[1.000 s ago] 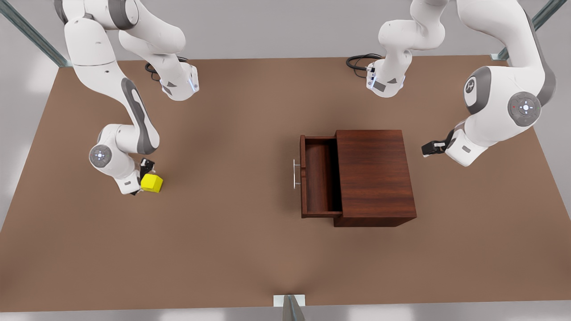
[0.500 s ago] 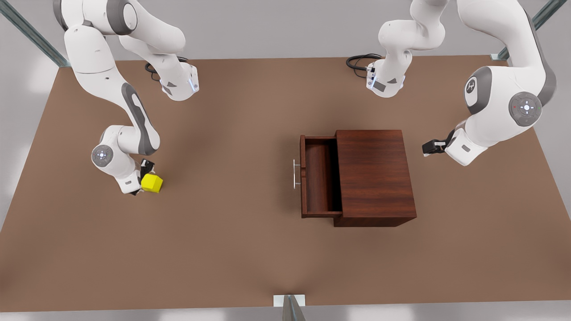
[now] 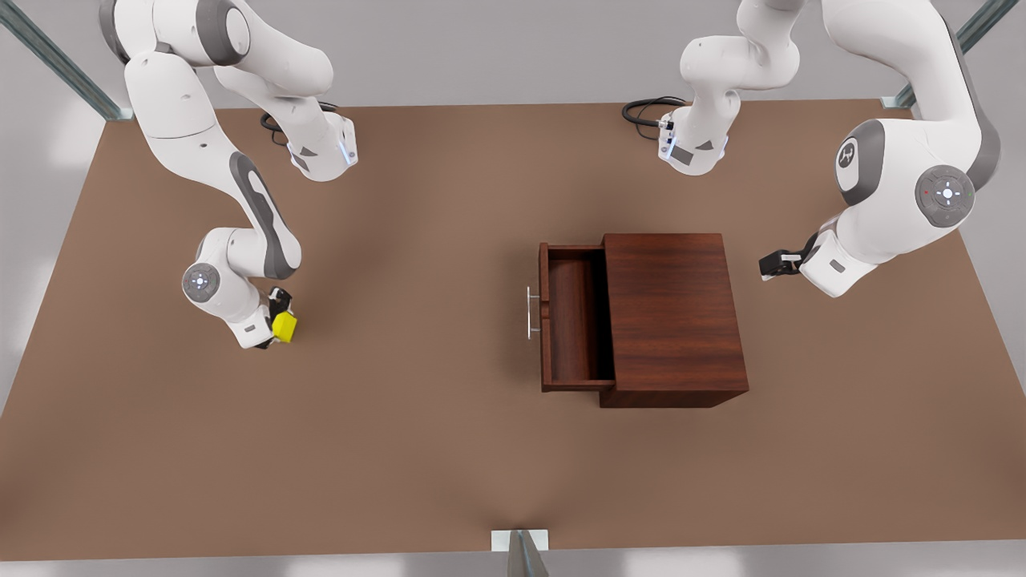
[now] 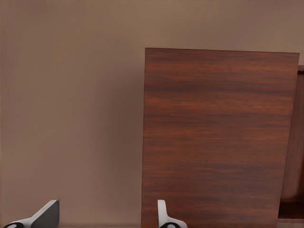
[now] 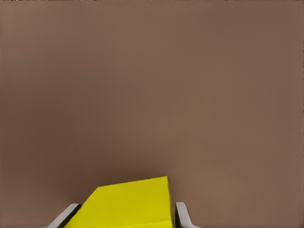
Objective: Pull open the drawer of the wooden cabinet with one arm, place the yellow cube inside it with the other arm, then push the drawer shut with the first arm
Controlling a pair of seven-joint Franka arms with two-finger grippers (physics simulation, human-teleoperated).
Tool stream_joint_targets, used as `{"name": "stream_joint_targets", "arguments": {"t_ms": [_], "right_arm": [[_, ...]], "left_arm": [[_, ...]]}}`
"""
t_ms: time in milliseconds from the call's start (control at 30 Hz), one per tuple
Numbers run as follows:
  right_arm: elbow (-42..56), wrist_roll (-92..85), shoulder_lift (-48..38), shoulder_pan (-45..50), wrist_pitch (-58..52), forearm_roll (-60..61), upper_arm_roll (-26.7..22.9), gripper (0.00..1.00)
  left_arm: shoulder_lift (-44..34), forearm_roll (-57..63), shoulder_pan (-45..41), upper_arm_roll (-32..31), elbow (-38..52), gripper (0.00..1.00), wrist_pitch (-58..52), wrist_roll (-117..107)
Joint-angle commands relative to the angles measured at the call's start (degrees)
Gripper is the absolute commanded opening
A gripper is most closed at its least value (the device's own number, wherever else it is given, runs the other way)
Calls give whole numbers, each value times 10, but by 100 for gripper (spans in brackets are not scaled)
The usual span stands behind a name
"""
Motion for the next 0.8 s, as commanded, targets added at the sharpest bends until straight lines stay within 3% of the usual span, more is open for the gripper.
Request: {"name": "stream_joint_targets", "arguments": {"t_ms": [0, 167, 367, 767], "right_arm": [[1, -34, 0, 0, 0, 2, 0, 63], [6, -35, -2, 0, -7, 2, 0, 60], [29, -33, -50, 0, -100, 5, 17, 60], [198, 127, -97, 1, -327, 55, 155, 60]], "left_arm": [[-1, 0, 0, 0, 0, 100, -1, 10], [-7, 0, 1, 0, -10, 100, -1, 10], [-7, 0, 0, -1, -13, 100, -1, 10], [-7, 1, 0, -1, -13, 100, 0, 10]]}}
